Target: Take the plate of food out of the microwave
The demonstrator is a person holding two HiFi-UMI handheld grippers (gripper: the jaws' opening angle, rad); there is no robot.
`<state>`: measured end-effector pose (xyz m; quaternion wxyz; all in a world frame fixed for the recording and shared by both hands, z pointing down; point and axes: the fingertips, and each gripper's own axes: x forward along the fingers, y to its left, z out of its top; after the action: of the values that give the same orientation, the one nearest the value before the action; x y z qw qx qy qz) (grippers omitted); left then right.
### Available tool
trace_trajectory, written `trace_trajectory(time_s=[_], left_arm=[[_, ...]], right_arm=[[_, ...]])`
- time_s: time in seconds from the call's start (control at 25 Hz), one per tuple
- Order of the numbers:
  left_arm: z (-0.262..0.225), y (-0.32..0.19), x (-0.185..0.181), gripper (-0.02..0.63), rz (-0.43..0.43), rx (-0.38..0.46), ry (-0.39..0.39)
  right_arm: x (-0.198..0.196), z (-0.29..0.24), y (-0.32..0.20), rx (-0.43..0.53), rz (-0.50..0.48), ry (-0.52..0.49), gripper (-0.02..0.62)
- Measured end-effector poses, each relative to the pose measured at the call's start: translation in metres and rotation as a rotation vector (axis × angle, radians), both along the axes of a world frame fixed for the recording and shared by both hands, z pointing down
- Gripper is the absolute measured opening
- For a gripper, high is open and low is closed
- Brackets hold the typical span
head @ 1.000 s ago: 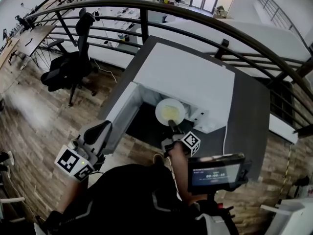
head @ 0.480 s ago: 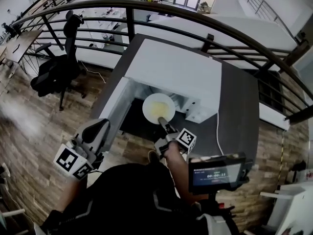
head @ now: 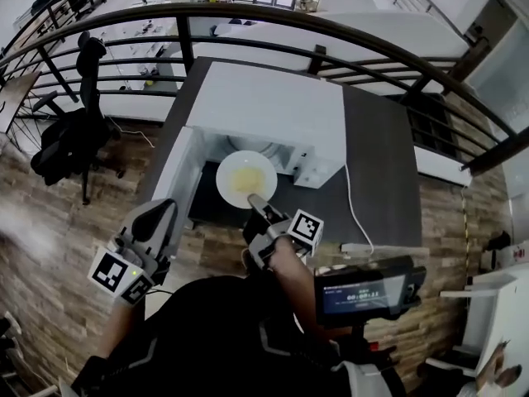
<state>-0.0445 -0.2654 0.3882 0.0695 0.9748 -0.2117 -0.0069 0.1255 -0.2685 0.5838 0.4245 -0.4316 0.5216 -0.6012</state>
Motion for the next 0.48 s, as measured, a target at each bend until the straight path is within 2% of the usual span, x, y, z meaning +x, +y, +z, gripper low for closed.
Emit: trace_trajectory(time_s=[0.48], left_arm=[[0.002, 0.006, 0.021, 0.002, 0.085, 0.002, -0.012]], right_arm=[[0.005, -0.043, 0.016, 0.044, 0.029, 0.026, 0.029]])
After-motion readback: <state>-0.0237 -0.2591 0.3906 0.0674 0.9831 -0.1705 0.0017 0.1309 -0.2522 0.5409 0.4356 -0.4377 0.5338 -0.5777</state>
